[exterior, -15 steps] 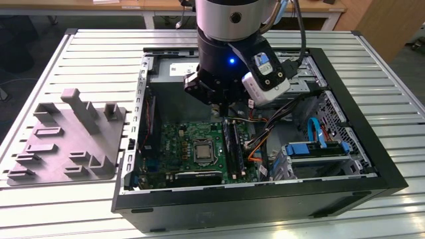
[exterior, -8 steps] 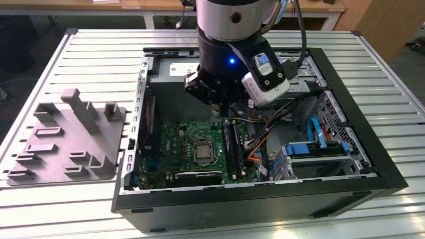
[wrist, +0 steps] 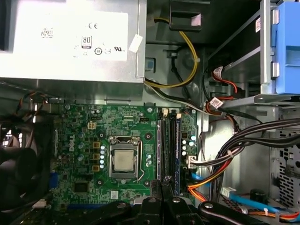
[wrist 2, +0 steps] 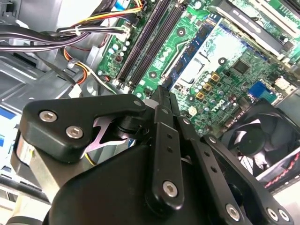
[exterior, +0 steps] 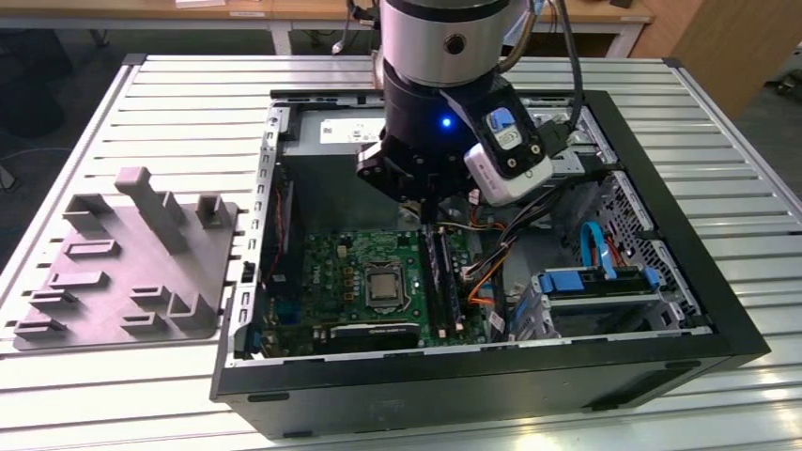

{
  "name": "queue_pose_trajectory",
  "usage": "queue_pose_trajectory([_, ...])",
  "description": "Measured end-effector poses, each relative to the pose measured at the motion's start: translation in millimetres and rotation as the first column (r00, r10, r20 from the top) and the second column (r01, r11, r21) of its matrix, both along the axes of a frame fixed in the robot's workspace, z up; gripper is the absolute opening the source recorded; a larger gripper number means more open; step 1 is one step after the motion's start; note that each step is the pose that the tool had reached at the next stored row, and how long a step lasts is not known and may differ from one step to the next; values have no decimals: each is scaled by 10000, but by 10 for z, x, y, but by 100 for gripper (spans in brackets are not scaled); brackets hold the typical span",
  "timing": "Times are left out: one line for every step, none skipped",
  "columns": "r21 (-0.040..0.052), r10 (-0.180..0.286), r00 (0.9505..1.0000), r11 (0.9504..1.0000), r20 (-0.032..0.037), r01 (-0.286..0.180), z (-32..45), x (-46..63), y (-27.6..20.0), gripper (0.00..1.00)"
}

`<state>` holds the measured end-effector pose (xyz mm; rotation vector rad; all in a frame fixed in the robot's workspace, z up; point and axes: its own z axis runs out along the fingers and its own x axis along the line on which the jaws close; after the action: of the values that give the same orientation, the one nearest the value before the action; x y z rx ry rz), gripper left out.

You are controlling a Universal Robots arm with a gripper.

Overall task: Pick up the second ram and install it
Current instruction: 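Insert the second ram into the second slot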

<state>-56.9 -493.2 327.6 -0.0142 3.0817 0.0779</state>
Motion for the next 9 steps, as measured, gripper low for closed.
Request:
queue_pose_trajectory([0, 1, 10000, 10000, 0, -1, -18, 1, 0, 12])
queue_pose_trajectory([0, 2, 10000, 10000, 0, -2, -32, 2, 0, 12])
queue_pose_trajectory([0, 2, 10000, 10000, 0, -2, -41, 5, 0, 12])
queue_pose_trajectory([-2, 3, 10000, 10000, -1, -3, -46, 13, 0, 12])
queue_pose_trajectory([-2, 3, 10000, 10000, -1, -3, -49, 23, 0, 12])
queue_pose_trajectory([-2, 1, 10000, 10000, -1, -1, -52, 35, 0, 12])
queue_pose_trajectory([-1, 2, 10000, 10000, -1, -2, -56, 44, 0, 12])
queue_pose_trajectory([0, 2, 10000, 10000, 0, -2, -60, 52, 0, 12])
queue_pose_trajectory([0, 2, 10000, 10000, 0, -2, -65, 59, 0, 12])
